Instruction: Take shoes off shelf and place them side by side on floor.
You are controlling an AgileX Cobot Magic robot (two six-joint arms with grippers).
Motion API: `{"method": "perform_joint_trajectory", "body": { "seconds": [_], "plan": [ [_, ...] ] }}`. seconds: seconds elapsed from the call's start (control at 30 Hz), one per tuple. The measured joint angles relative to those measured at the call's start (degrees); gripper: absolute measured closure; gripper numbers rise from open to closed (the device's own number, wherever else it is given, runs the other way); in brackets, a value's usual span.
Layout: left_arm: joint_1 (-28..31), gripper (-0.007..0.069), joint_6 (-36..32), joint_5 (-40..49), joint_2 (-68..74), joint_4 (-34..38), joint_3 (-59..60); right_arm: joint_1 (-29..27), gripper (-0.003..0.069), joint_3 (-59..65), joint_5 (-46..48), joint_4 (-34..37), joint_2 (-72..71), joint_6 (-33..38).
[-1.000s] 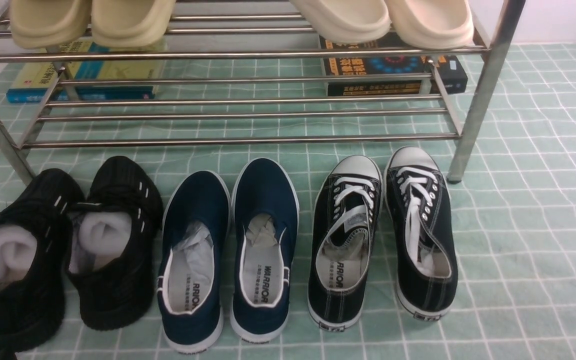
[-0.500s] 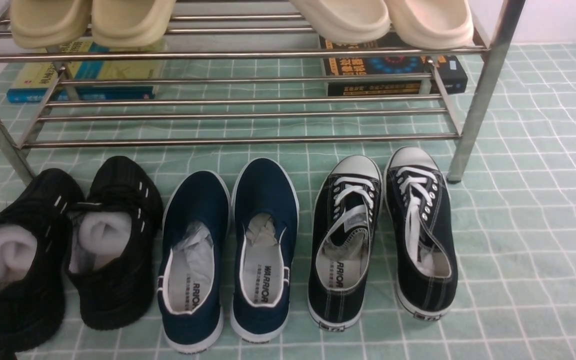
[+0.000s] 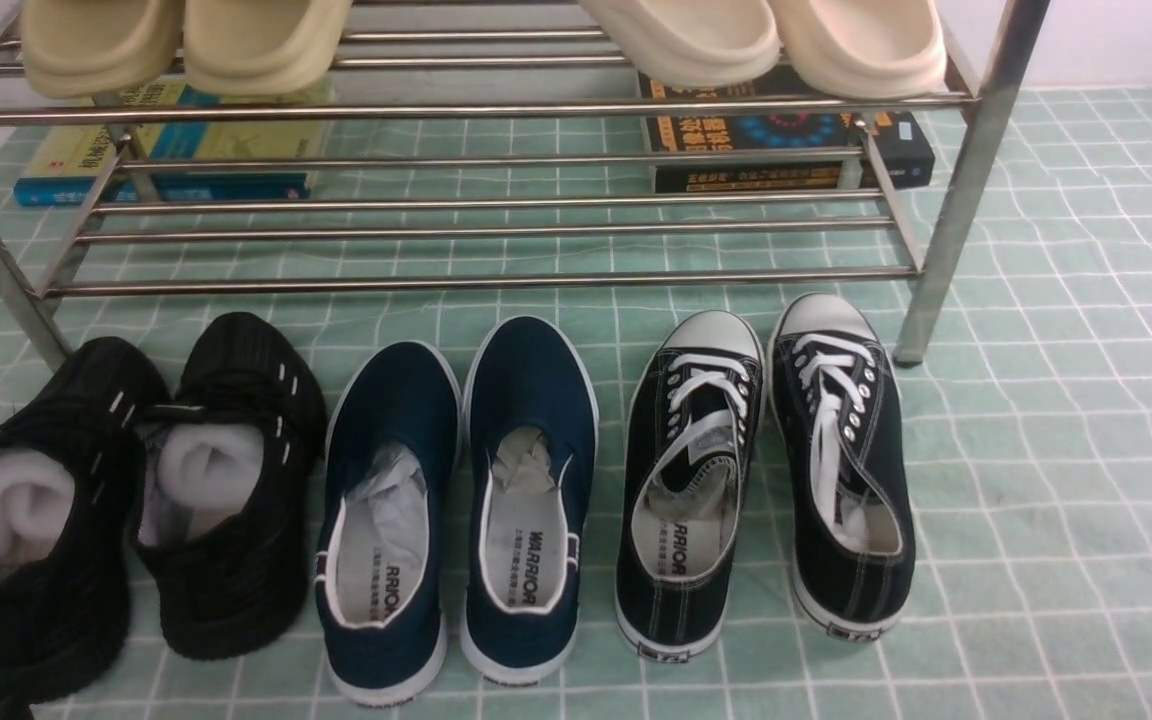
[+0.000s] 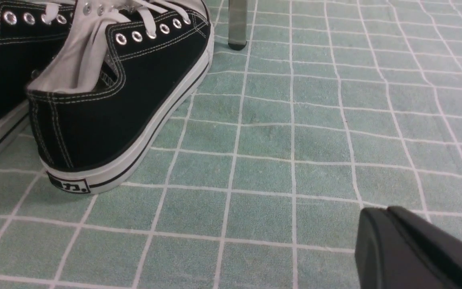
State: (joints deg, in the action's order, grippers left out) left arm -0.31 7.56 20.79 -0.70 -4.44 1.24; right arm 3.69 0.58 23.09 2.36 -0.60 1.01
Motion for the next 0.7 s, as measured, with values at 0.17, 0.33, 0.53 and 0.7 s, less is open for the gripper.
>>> {"method": "perform_joint_trajectory", "body": {
  "seconds": [0.17, 0.33, 0.53, 0.7],
  "plan": [
    [0.0, 0.0385, 0.0, 0.0, 0.0, 0.0, 0.0, -2.9, 0.0634, 0.0, 0.0, 0.0, 0.0, 0.0],
    [0.0, 0.0385, 0.0, 0.0, 0.0, 0.0, 0.0, -5.2, 0.0629, 0.0, 0.0, 0.0, 0.0, 0.0],
    [0.0, 0.0385, 0.0, 0.0, 0.0, 0.0, 0.0, -5.3, 0.062, 0.0, 0.0, 0.0, 0.0, 0.0],
    [0.0, 0.0385, 0.0, 0.0, 0.0, 0.0, 0.0, -5.3, 0.061, 0.0, 0.0, 0.0, 0.0, 0.0]
  ]
}}
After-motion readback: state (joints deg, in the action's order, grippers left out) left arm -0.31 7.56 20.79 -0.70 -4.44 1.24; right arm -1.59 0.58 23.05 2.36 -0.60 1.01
